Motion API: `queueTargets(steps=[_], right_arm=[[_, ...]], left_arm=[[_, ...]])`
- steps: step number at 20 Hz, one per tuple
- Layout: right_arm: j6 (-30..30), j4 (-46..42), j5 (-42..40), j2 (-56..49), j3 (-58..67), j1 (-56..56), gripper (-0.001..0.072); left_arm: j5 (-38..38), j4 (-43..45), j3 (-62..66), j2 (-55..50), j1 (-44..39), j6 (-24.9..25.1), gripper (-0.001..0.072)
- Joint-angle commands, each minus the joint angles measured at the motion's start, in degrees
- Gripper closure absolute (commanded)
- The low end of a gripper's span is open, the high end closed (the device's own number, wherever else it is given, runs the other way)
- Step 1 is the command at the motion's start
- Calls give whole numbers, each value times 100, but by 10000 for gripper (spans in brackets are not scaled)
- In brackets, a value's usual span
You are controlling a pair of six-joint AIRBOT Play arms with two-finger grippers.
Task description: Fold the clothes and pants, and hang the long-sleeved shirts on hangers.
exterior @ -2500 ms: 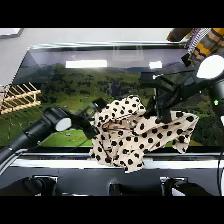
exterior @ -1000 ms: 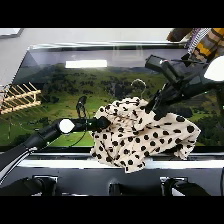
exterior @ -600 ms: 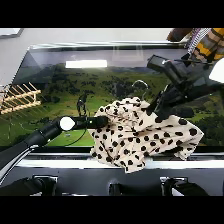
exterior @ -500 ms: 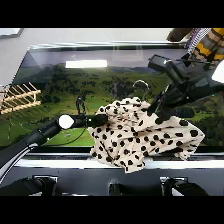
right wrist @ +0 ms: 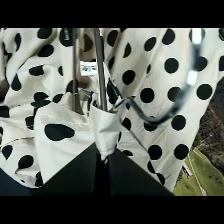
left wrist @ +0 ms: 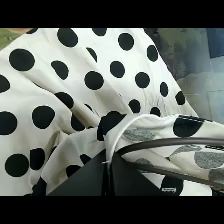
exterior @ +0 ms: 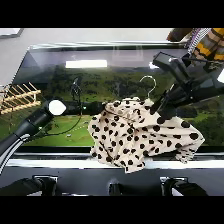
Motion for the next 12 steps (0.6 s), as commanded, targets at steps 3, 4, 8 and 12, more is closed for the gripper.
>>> queueTargets(steps=[3, 4, 8, 12], right_arm=[[13, -63, -262, -15, 0, 7, 693], [31, -66, -243, -2, 0, 7, 693], [83, -267, 0, 109, 4, 7, 693], [284, -448, 28, 323, 4, 7, 693]], left_arm=[[-531, 321, 269, 4, 20, 28, 691], [-595, 380, 271, 4, 20, 28, 692], [-638, 531, 271, 4, 22, 28, 691], [-636, 531, 271, 0, 22, 28, 691]])
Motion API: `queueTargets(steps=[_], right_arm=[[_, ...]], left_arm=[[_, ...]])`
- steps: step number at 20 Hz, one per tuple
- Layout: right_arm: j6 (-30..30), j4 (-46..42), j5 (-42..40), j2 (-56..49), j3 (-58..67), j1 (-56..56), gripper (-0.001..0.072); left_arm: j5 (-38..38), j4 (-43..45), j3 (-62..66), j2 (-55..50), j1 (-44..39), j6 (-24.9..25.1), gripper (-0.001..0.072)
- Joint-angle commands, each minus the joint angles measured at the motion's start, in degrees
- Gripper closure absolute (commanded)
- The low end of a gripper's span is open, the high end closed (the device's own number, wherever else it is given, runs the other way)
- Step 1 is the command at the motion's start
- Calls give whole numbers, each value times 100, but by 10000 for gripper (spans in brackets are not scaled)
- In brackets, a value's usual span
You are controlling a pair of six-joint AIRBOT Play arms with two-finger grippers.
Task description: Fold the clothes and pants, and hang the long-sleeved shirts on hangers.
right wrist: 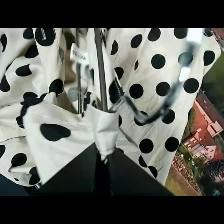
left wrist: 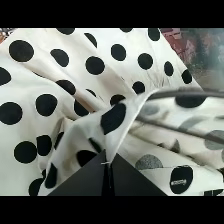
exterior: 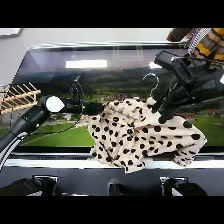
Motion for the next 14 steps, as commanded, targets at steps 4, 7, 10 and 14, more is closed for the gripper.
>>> queueTargets(steps=[4, 7, 10, 14], right_arm=[[212, -138, 195, 208, 7, 0, 693], [205, -70, 352, 201, 0, 0, 693], [205, 289, 286, 127, -118, 0, 694], [203, 459, -61, -94, -551, 9, 694]], left_arm=[[-17, 94, 7, -24, 7, -4, 692], [70, 90, 44, -24, 7, -24, 691], [136, 111, 343, -24, 7, -22, 692], [118, 260, 922, -24, 7, -24, 692]])
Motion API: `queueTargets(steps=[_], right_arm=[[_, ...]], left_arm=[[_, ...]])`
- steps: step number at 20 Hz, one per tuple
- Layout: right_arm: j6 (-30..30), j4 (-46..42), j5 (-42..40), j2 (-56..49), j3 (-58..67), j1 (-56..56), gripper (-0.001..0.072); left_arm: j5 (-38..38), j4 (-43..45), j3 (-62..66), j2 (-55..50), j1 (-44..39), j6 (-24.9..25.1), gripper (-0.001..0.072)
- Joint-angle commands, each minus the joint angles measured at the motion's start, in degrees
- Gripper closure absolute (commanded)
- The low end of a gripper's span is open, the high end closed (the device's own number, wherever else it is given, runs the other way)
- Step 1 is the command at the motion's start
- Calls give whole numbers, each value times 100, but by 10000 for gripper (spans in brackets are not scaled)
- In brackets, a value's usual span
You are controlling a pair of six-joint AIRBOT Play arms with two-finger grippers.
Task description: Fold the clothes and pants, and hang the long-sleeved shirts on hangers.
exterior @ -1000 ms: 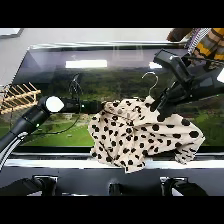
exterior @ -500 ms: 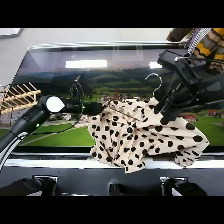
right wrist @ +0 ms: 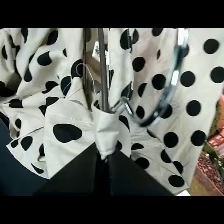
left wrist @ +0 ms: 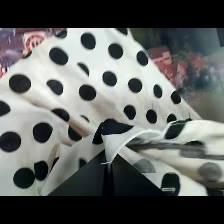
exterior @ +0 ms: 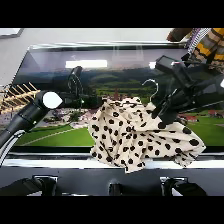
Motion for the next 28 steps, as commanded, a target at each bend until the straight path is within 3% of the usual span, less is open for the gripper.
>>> queueTargets(steps=[1, 5, 8, 14, 17, 22, 23, 24, 25, 26, 28], right_arm=[[9, 160, -455, -151, -315, 44, 694], [37, 48, -1102, -415, -367, 675, 694], [289, -494, -1683, -708, -369, 1204, 694], [446, -592, -3423, -935, -216, 1390, 695], [476, -612, -3298, -918, 238, 1390, 695], [476, -684, -2616, -468, 575, 1390, 695], [476, -769, -2472, -345, 577, 1390, 695], [476, -839, -2341, -251, 577, 1390, 695], [474, -903, -2208, -179, 577, 1390, 695], [472, -933, -2105, -146, 577, 1390, 695], [264, -929, -1961, -144, 575, 1390, 695]], left_arm=[[24, 94, 459, 0, 0, -4, 692], [-68, 92, 859, 2, -4, 2, 692], [-555, 254, 1187, 81, -2, 24, 692], [-1582, 409, 1036, 435, -221, 151, 692], [-1438, 411, 472, 509, -560, 155, 692], [-498, 407, -157, 509, -802, 326, 669], [-476, 385, -155, 527, -752, 321, 521], [-483, 389, -155, 586, -680, 323, 288], [-481, 389, -155, 673, -586, 326, 109], [-485, 400, -153, 824, -435, 367, 17], [-553, 400, -153, 1228, -22, 713, 12]])
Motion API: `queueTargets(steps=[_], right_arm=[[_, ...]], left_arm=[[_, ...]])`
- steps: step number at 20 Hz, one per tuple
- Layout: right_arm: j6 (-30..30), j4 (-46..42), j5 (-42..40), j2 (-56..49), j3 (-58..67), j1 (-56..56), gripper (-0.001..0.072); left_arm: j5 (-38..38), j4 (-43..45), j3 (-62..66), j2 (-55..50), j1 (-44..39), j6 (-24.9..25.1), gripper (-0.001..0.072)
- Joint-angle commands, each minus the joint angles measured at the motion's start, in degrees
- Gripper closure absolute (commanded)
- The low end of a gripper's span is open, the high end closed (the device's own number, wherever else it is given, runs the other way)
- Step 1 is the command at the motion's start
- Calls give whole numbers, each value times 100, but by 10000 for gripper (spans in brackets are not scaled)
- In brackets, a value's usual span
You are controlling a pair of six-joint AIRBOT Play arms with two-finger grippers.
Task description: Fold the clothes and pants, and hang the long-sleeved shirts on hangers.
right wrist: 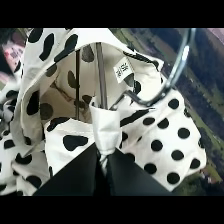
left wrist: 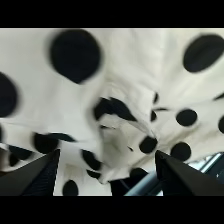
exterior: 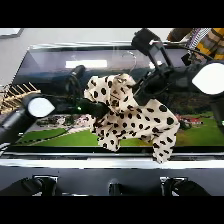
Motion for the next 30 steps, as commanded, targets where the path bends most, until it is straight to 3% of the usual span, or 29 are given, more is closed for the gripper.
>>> queueTargets(steps=[1, 4, 6, 8, 9, 13, 20, 24, 27, 29, 30], right_arm=[[-339, -83, 310, 101, 17, 7, 695], [-1119, -46, 223, 101, 17, 7, 693], [-2026, 164, 251, 87, 17, 7, 692], [-3005, 466, 483, 15, 15, 7, 692], [-3324, 619, 664, -59, 15, 7, 692], [-3512, 1152, 957, -345, 15, 7, 692], [-3687, 1226, 870, -417, 17, 7, 693], [-3685, 1488, 863, -415, 17, 7, 693], [-3683, 1587, 824, -415, 17, 7, 693], [-3670, 1639, 831, -415, 17, 7, 692], [-3606, 1635, 831, -415, 17, 7, 691]], left_arm=[[-33, 15, -42, 579, 625, 490, 12], [-387, 26, -46, 962, 1316, 1729, 24], [-863, 24, -48, 957, 1475, 2855, 24], [-1292, 24, -74, 826, 1453, 3351, 24], [-1405, 46, -136, 758, 1425, 3893, 24], [-1432, 66, -299, 640, 1340, 5648, 24], [-1434, -334, -299, 328, 1329, 6170, 24], [-1432, -376, -302, 37, 1327, 6212, 43], [-1427, -372, -299, -68, 1331, 6212, 578], [-1300, -376, -291, -55, 1331, 6207, 690], [-1276, -376, -286, -42, 1331, 6207, 690]])
